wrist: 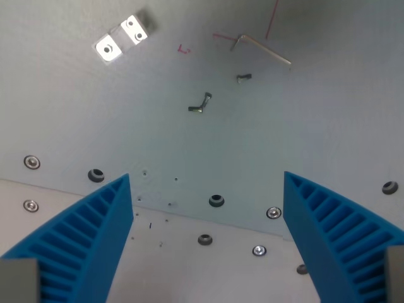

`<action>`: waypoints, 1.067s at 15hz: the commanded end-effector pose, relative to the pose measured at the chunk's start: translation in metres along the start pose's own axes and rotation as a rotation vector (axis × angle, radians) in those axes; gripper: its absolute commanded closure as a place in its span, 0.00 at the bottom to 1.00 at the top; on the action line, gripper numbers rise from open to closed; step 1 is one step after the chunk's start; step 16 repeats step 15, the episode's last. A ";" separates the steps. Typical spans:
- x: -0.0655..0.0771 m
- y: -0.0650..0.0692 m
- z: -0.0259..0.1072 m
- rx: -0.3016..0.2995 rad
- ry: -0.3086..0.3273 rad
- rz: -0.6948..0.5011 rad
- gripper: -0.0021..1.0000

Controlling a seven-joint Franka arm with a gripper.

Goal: Rotate around gripper negative y

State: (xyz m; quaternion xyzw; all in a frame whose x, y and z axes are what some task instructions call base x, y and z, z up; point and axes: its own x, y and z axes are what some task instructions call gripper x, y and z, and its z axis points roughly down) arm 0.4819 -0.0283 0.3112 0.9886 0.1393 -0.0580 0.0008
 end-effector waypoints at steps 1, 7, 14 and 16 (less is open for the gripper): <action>0.008 0.001 -0.007 -0.014 -0.241 0.009 0.00; 0.008 0.001 -0.007 -0.013 -0.321 0.010 0.00; 0.008 0.001 -0.007 -0.013 -0.414 0.011 0.00; 0.008 0.001 -0.007 -0.013 -0.427 0.011 0.00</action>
